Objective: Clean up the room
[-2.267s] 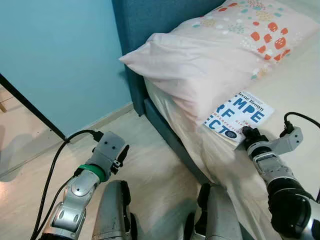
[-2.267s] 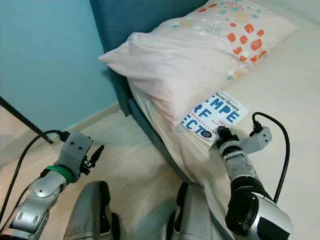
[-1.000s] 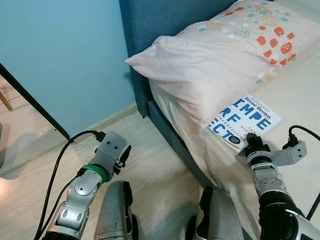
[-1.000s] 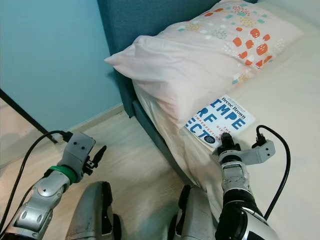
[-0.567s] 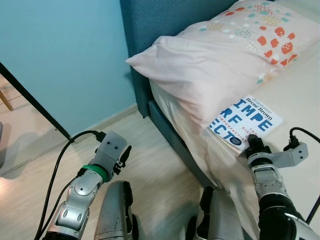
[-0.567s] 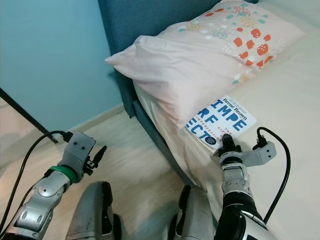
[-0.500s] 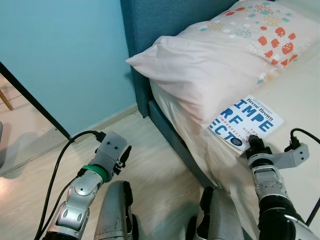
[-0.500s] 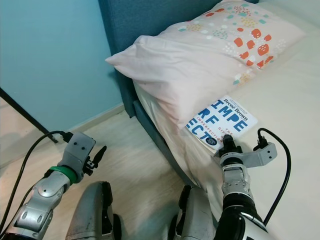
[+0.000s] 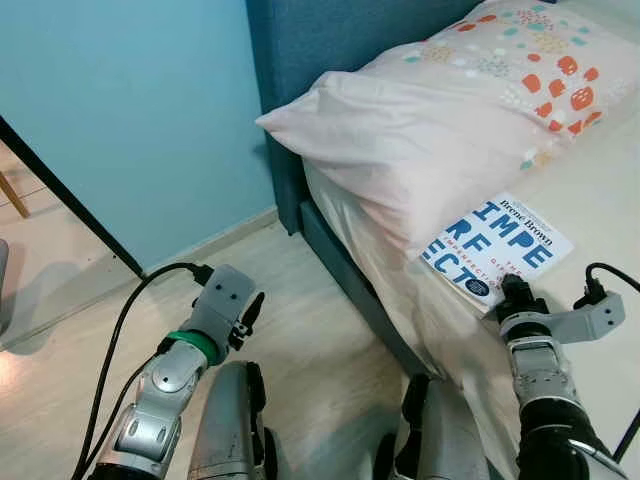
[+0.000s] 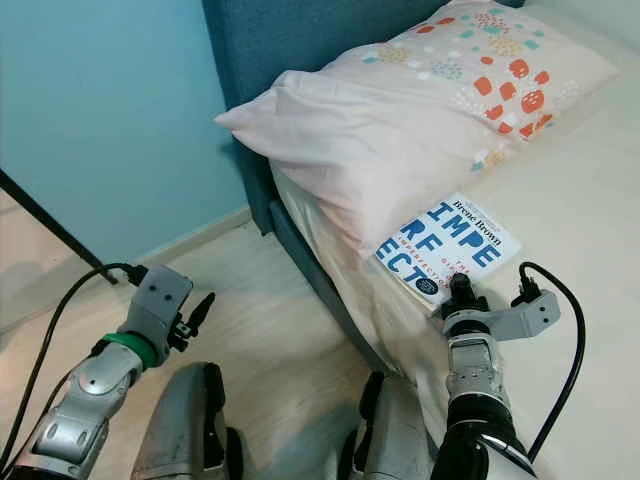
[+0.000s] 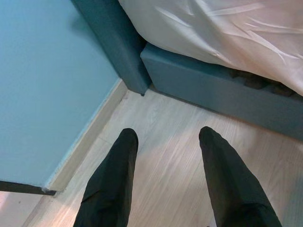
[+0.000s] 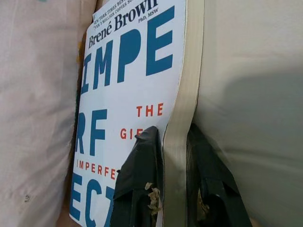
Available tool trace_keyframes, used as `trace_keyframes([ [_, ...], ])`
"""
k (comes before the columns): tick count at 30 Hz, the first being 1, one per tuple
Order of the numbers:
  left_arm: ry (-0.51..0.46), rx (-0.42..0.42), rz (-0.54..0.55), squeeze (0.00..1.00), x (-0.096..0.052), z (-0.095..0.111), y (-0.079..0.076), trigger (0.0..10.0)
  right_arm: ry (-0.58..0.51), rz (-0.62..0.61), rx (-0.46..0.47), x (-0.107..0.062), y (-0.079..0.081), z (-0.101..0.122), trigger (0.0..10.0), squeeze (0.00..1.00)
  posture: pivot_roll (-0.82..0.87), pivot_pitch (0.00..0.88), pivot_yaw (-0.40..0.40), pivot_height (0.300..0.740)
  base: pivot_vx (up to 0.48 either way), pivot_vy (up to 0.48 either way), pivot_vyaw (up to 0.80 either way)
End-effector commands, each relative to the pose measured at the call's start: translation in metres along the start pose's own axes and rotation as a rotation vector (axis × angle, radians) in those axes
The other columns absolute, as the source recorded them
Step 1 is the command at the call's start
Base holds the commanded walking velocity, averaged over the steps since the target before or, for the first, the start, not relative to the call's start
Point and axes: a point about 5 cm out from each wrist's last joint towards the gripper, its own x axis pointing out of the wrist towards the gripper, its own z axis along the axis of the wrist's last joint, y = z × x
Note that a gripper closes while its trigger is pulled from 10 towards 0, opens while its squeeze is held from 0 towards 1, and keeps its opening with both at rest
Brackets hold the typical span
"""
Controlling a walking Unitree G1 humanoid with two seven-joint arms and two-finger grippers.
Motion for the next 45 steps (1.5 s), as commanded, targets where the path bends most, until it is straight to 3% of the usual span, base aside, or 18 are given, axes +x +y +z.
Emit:
trace_keyframes([
  [1, 0.035, 0.007, -0.011, 0.00, -0.003, -0.009, -0.003, 10.0, 0.065, -0.146, -0.010, -0.016, -0.033, -0.015, 10.0, 0.24, 0.13, 0.237, 0.066, 0.567, 0.000, 0.000, 0.00],
  [2, 0.035, 0.007, -0.012, 0.00, -0.003, -0.009, -0.004, 10.0, 0.064, -0.148, -0.019, -0.016, -0.033, -0.015, 10.0, 1.00, 0.13, 0.237, 0.066, 0.567, 0.000, 0.000, 0.00],
  [10, 0.034, 0.005, -0.013, 0.00, -0.002, -0.009, -0.004, 10.0, 0.062, -0.128, -0.012, -0.016, -0.030, -0.015, 10.0, 1.00, 0.13, 0.237, 0.066, 0.567, 0.000, 0.000, 0.00],
  [11, 0.033, 0.005, -0.014, 0.00, -0.002, -0.010, -0.005, 10.0, 0.062, -0.120, -0.010, -0.016, -0.029, -0.015, 10.0, 0.78, 0.12, 0.236, 0.062, 0.567, 0.000, 0.000, 0.00],
  [13, 0.033, 0.005, -0.014, 0.00, -0.002, -0.010, -0.005, 10.0, 0.062, -0.120, -0.010, -0.016, -0.029, -0.015, 10.0, 0.78, 0.12, 0.236, 0.062, 0.567, 0.000, 0.000, 0.00],
  [14, 0.033, 0.004, -0.015, 0.00, -0.001, -0.010, -0.006, 10.0, 0.060, -0.114, -0.006, -0.018, -0.029, -0.016, 10.0, 0.00, 0.12, 0.236, 0.062, 0.567, 0.000, 0.000, 0.00],
  [22, 0.028, -0.006, -0.025, 0.00, 0.002, -0.009, -0.011, 10.0, -0.044, -0.042, 0.018, -0.035, -0.030, -0.009, 10.0, 0.00, 0.09, 0.230, 0.047, 0.567, 0.000, 0.000, 0.00],
  [24, 0.024, -0.011, -0.027, 0.00, 0.004, -0.008, -0.013, 10.0, -0.110, 0.038, -0.079, -0.044, -0.018, 0.002, 10.0, 0.00, 0.08, 0.227, 0.044, 0.567, 0.000, 0.000, 0.00],
  [26, 0.012, -0.020, -0.031, 0.00, 0.006, -0.006, -0.015, 10.0, -0.224, 0.256, -0.358, -0.059, 0.031, 0.023, 10.0, 0.00, 0.05, 0.220, 0.042, 0.567, 0.000, 0.000, 0.00],
  [28, 0.012, -0.020, -0.031, 0.00, 0.006, -0.006, -0.015, 10.0, -0.224, 0.256, -0.358, -0.059, 0.031, 0.023, 10.0, 0.00, 0.05, 0.220, 0.042, 0.567, 0.000, 0.000, 0.00],
  [29, -0.002, -0.032, -0.028, 0.00, 0.008, -0.002, -0.015, 10.0, -0.273, 0.369, -0.513, -0.067, 0.060, 0.028, 10.0, 0.00, 0.02, 0.204, 0.038, 0.567, 0.000, 0.000, 0.00],
  [30, -0.002, -0.032, -0.028, 0.00, 0.008, -0.002, -0.015, 10.0, -0.273, 0.369, -0.513, -0.067, 0.060, 0.028, 10.0, 0.00, 0.02, 0.204, 0.038, 0.567, 0.000, 0.000, 0.00],
  [32, -0.050, -0.065, -0.032, 0.00, 0.014, 0.011, -0.017, 10.0, -0.335, 0.523, -0.826, -0.079, 0.093, 0.016, 10.0, 0.00, 0.00, 0.165, 0.013, 0.567, 0.000, 0.000, 0.00],
  [33, -0.050, -0.065, -0.032, 0.00, 0.014, 0.011, -0.017, 10.0, -0.335, 0.523, -0.826, -0.079, 0.093, 0.016, 10.0, 0.00, 0.00, 0.165, 0.013, 0.567, 0.000, 0.000, 0.00],
  [34, -0.083, -0.102, -0.050, 0.00, 0.016, 0.019, -0.020, 10.0, -0.315, 0.540, -0.961, -0.081, 0.088, -0.006, 10.0, 0.00, 0.00, 0.141, 0.003, 0.567, 0.000, 0.000, 0.00],
  [36, -0.083, -0.102, -0.050, 0.00, 0.016, 0.019, -0.020, 10.0, -0.315, 0.540, -0.961, -0.081, 0.088, -0.006, 10.0, 0.00, 0.00, 0.141, 0.003, 0.567, 0.000, 0.000, 0.00],
  [38, -0.060, -0.168, -0.081, 0.00, 0.013, 0.014, -0.026, 10.0, -0.263, 0.494, -1.023, -0.082, 0.064, -0.030, 10.0, 0.00, 0.00, 0.106, -0.004, 0.567, 0.000, 0.000, 0.00],
  [45, -0.007, -0.206, -0.049, 0.00, 0.010, -0.002, -0.027, 10.0, -0.230, 0.467, -0.997, -0.084, 0.056, -0.039, 10.0, 0.00, -0.01, 0.064, 0.002, 0.572, 0.000, 0.000, 0.00],
])
